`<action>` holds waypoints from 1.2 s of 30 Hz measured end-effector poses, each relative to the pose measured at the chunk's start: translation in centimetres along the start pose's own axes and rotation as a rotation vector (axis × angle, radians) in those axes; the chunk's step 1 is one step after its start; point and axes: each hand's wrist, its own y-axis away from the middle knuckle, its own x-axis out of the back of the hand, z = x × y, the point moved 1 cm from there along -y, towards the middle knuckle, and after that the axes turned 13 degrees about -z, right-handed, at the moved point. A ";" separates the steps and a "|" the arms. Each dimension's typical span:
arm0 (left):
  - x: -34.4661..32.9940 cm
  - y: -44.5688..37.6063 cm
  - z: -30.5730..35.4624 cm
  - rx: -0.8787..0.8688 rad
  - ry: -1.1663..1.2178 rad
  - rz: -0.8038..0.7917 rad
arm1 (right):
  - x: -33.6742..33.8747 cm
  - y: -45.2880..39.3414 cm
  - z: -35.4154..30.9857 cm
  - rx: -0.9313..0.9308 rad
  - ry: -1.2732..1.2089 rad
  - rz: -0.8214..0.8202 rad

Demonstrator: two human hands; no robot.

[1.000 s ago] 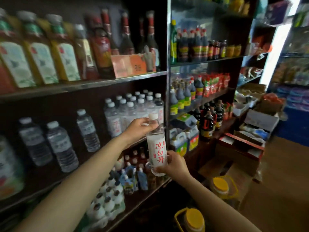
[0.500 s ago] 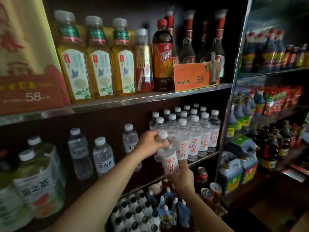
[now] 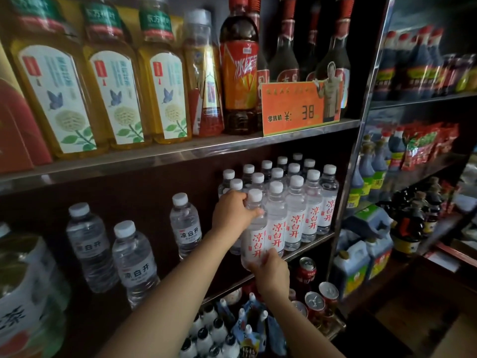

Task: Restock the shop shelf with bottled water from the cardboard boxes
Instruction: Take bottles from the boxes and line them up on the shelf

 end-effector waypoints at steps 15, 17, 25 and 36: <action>0.1 1.4 -0.7 0.236 0.503 -0.296 | 4.3 0.0 1.7 -0.068 -0.242 -0.353; 0.2 3.4 -0.7 0.254 0.481 -0.258 | 6.0 1.1 2.7 -0.049 -0.199 -0.370; -4.3 11.1 0.8 0.397 0.537 -0.338 | 14.9 9.6 9.1 -0.076 -0.022 -0.256; -26.3 26.1 17.9 0.009 0.304 -1.047 | 27.3 30.0 29.6 -0.421 -0.024 -0.039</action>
